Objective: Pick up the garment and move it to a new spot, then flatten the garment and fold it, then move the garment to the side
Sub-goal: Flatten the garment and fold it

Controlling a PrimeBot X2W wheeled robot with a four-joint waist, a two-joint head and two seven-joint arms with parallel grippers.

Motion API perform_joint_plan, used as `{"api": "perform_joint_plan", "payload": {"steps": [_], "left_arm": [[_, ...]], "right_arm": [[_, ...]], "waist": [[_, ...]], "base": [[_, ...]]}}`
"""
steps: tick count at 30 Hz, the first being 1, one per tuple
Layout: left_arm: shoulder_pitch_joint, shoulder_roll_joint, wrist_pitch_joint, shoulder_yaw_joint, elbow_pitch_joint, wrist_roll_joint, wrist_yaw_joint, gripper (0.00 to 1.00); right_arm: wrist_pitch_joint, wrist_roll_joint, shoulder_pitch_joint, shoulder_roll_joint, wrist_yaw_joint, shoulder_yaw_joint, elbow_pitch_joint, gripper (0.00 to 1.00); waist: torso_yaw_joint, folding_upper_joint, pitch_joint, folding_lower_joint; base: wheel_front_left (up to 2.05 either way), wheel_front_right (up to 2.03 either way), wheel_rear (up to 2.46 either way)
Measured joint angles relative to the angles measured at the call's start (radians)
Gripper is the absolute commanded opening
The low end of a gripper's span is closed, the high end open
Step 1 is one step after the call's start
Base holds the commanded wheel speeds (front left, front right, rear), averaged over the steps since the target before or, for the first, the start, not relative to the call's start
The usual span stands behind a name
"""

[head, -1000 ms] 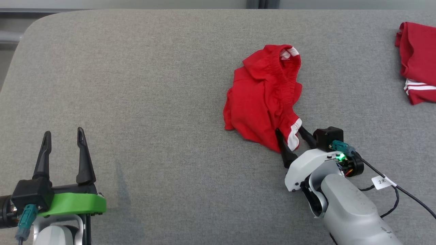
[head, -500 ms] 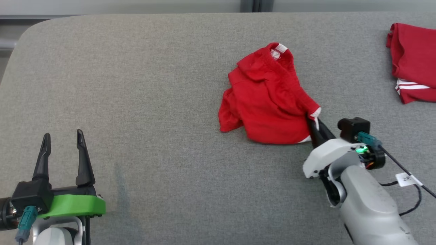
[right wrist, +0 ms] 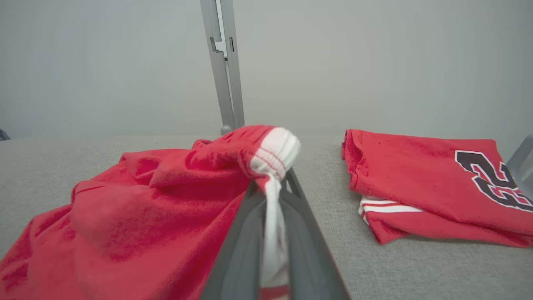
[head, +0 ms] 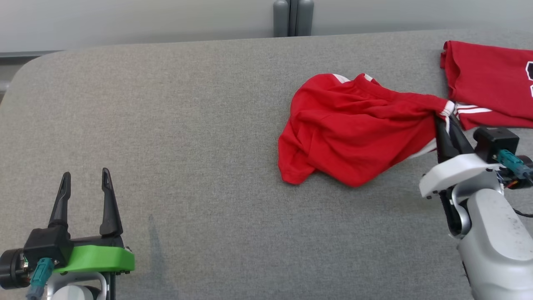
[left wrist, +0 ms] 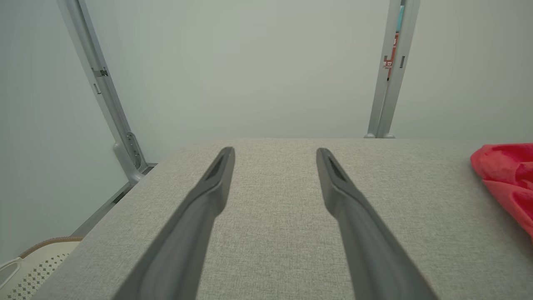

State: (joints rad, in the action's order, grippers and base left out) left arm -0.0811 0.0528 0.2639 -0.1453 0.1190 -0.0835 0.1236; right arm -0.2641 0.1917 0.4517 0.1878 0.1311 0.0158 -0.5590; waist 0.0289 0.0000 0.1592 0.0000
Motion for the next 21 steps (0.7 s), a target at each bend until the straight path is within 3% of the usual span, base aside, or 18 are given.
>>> {"api": "perform_joint_plan", "payload": {"steps": [5, 11, 21], "left_arm": [[0.005, -0.001, 0.0, 0.005, 0.005, -0.014, 0.0, 1.0], [0.012, -0.002, 0.0, 0.01, 0.007, -0.023, -0.004, 1.0], [0.01, -0.002, 0.0, 0.042, 0.018, -0.052, -0.016, 1.0]], "right_arm": [[0.0, -0.011, 0.003, -0.033, 0.0, 0.079, 0.08, 0.0], [0.0, 0.0, 0.016, -0.09, 0.0, 0.248, 0.131, 0.0], [0.0, 0.061, 0.068, -0.137, 0.0, 0.578, 0.054, 0.0]], "waist": [[0.006, 0.0, -0.02, 0.0], [0.037, 0.0, -0.032, 0.0001], [0.113, 0.0, -0.021, 0.0]], "base": [[0.0, 0.0, 0.0], [0.0, 0.0, 0.0], [0.0, 0.0, 0.0]]}}
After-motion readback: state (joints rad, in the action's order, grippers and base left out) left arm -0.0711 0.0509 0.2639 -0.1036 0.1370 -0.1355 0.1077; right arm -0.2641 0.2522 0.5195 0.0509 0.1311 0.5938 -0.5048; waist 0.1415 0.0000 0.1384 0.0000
